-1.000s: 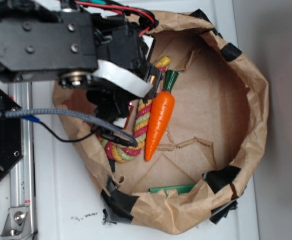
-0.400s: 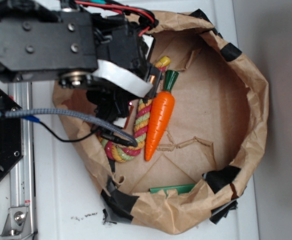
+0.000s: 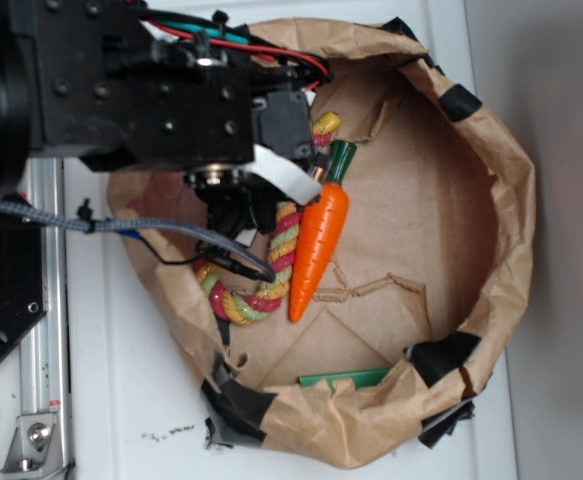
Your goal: Grab the rock.
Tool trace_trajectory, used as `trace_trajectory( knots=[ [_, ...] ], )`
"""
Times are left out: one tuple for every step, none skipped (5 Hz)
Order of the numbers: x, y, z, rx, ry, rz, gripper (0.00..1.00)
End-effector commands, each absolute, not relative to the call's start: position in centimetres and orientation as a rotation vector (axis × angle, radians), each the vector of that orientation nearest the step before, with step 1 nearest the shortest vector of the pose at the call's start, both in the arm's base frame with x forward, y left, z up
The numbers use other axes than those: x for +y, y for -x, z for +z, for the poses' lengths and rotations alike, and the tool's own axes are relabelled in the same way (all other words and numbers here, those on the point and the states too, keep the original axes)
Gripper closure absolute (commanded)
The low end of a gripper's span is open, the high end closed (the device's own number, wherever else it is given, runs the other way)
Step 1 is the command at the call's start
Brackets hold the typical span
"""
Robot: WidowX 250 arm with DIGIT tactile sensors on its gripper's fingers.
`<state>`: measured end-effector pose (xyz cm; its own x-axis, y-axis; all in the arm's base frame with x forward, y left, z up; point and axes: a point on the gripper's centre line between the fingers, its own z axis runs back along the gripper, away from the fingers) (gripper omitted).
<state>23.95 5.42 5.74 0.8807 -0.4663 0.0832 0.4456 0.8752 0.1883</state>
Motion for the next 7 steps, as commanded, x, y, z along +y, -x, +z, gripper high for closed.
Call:
trace_trajectory(
  knots=[
    [7.8, -22.4, 8.1, -0.134, -0.162, -0.431, 0.0],
    [8.8, -22.1, 8.0, -0.124, -0.216, -0.397, 0.0],
    [8.9, -22.1, 7.8, -0.127, -0.225, -0.412, 0.0],
    [8.4, -22.5, 7.1, -0.145, -0.258, -0.434, 0.0],
    [7.8, -23.2, 6.2, -0.161, -0.267, -0.44, 0.0],
    [6.4, -24.1, 4.1, -0.142, -0.271, -0.457, 0.0],
    [6.3, -23.8, 3.2, -0.13, -0.257, -0.435, 0.18]
  ],
)
